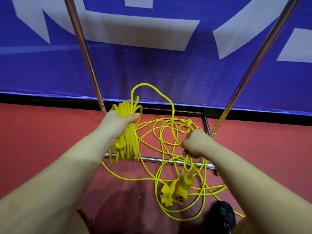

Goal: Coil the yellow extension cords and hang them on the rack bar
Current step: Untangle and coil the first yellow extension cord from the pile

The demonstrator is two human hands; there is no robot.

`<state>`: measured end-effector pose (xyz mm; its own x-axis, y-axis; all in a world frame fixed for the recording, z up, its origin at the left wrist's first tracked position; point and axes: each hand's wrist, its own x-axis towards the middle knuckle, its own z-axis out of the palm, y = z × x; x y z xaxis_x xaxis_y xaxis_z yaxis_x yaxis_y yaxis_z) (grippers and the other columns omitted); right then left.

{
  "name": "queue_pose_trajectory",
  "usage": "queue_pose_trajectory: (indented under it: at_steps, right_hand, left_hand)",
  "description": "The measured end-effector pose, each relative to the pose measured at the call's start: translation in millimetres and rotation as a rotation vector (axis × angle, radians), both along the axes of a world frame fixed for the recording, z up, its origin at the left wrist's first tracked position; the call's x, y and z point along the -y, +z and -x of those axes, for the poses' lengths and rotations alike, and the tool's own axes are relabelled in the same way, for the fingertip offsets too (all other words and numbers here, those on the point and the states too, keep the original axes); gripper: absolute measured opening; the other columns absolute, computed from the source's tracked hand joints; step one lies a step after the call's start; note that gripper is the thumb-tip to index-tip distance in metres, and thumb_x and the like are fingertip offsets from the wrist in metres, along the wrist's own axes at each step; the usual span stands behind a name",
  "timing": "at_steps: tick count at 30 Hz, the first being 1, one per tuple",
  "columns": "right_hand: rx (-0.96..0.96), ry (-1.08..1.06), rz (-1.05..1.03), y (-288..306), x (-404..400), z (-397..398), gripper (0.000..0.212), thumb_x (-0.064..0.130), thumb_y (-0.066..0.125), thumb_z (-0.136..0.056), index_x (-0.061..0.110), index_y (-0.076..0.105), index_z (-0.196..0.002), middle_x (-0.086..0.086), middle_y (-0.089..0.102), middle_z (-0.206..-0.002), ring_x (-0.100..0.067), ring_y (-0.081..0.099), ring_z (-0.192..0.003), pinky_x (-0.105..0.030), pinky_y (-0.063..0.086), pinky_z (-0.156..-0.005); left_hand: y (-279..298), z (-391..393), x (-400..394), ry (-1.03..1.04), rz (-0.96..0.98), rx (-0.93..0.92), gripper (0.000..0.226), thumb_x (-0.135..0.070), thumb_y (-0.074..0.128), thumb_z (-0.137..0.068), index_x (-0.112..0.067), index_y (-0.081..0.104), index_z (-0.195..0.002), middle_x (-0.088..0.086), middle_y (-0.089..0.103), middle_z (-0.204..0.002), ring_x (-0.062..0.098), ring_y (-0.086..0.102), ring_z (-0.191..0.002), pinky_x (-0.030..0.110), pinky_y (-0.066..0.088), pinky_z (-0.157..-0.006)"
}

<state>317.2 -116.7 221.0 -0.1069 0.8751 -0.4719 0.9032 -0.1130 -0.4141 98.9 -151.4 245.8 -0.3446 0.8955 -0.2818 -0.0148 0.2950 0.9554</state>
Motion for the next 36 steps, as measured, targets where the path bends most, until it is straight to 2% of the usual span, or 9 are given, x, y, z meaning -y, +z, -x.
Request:
queue_pose_trajectory:
  at_steps: [4, 8, 14, 19, 22, 26, 29, 32, 36]
  right_hand:
    - [0.057, 0.284, 0.053, 14.8, 14.0, 5.4, 0.023, 0.018, 0.054, -0.088, 0.003, 0.065, -0.101, -0.009, 0.059, -0.086, -0.016, 0.049, -0.061, -0.025, 0.042, -0.058]
    - [-0.023, 0.48, 0.091, 24.3, 26.4, 11.8, 0.016, 0.016, 0.059, -0.084, 0.006, 0.07, -0.091, -0.002, 0.058, -0.07, -0.013, 0.051, -0.062, -0.022, 0.042, -0.061]
    - [-0.382, 0.482, 0.189, 41.5, 26.5, 11.8, 0.005, 0.015, 0.069, -0.082, 0.019, 0.071, -0.08, 0.015, 0.056, -0.049, 0.001, 0.052, -0.057, -0.021, 0.043, -0.066]
    - [-0.629, 0.475, 0.107, 54.9, 24.7, 11.7, 0.015, 0.014, 0.066, -0.085, 0.026, 0.07, -0.077, 0.007, 0.066, -0.071, -0.002, 0.056, -0.071, -0.017, 0.044, -0.07]
    - [-0.727, 0.391, -0.055, 60.7, 23.3, 10.8, 0.012, 0.016, 0.062, -0.088, 0.018, 0.069, -0.078, 0.015, 0.061, -0.061, 0.006, 0.052, -0.061, -0.007, 0.04, -0.064]
    - [-0.715, 0.163, -0.327, 57.4, 14.4, 6.4, 0.016, 0.028, 0.065, -0.085, 0.013, 0.065, -0.079, -0.004, 0.049, -0.062, -0.012, 0.039, -0.056, -0.024, 0.033, -0.055]
    - [-0.619, 0.126, -0.399, 56.0, 10.0, 2.4, 0.025, 0.032, 0.065, -0.085, 0.015, 0.059, -0.069, -0.006, 0.051, -0.062, -0.013, 0.04, -0.055, -0.021, 0.033, -0.052]
    - [-0.527, 0.151, -0.344, 54.9, 7.5, -2.6, 0.028, 0.032, 0.063, -0.087, 0.007, 0.063, -0.073, 0.002, 0.053, -0.057, -0.011, 0.041, -0.052, -0.023, 0.034, -0.051]
    - [-0.469, 0.142, -0.379, 51.0, 5.9, -2.9, 0.029, 0.035, 0.06, -0.089, 0.012, 0.061, -0.07, 0.006, 0.046, -0.053, -0.003, 0.036, -0.038, -0.012, 0.028, -0.042]
  left_hand:
    - [-1.2, 2.6, 0.2, -0.052, -0.01, -0.085, 0.013, -0.01, 0.068, -0.082, -0.01, 0.062, -0.071, 0.007, 0.06, -0.057, 0.019, 0.057, -0.051, 0.031, 0.05, -0.062]
    - [-1.8, 0.1, 0.9, -0.111, -0.028, -0.123, 0.014, -0.009, 0.068, -0.083, -0.015, 0.063, -0.072, 0.004, 0.061, -0.059, 0.011, 0.058, -0.046, 0.027, 0.05, -0.058]
    - [-1.1, -9.7, 3.6, -0.213, -0.062, -0.126, 0.011, -0.016, 0.069, -0.083, -0.016, 0.063, -0.074, 0.005, 0.064, -0.066, 0.014, 0.061, -0.056, 0.036, 0.053, -0.071]
    - [3.6, -22.8, 8.8, -0.371, -0.137, -0.2, 0.008, -0.014, 0.069, -0.081, -0.017, 0.065, -0.087, 0.005, 0.069, -0.087, 0.013, 0.063, -0.075, 0.031, 0.051, -0.077]
    - [2.8, -24.6, 8.2, -0.466, -0.124, -0.183, 0.017, -0.004, 0.07, -0.079, -0.012, 0.066, -0.093, 0.0, 0.069, -0.08, 0.007, 0.062, -0.071, 0.025, 0.051, -0.07]
    - [3.8, -27.9, 10.7, -0.519, -0.043, -0.118, 0.006, -0.013, 0.065, -0.085, -0.007, 0.064, -0.084, 0.001, 0.067, -0.069, 0.01, 0.062, -0.061, 0.02, 0.052, -0.057]
    - [6.9, -35.6, 14.0, -0.432, 0.05, 0.086, 0.029, -0.032, 0.058, -0.087, -0.007, 0.062, -0.073, 0.004, 0.064, -0.057, 0.012, 0.061, -0.049, 0.022, 0.051, -0.048]
    - [7.6, -40.0, 16.4, -0.446, 0.06, 0.143, 0.041, -0.047, 0.055, -0.073, -0.007, 0.063, -0.072, 0.006, 0.065, -0.06, 0.015, 0.063, -0.053, 0.026, 0.055, -0.053]
    - [7.8, -44.2, 17.7, -0.493, 0.031, 0.2, 0.034, -0.037, 0.062, -0.065, -0.006, 0.062, -0.078, 0.005, 0.064, -0.065, 0.019, 0.063, -0.061, 0.03, 0.056, -0.064]
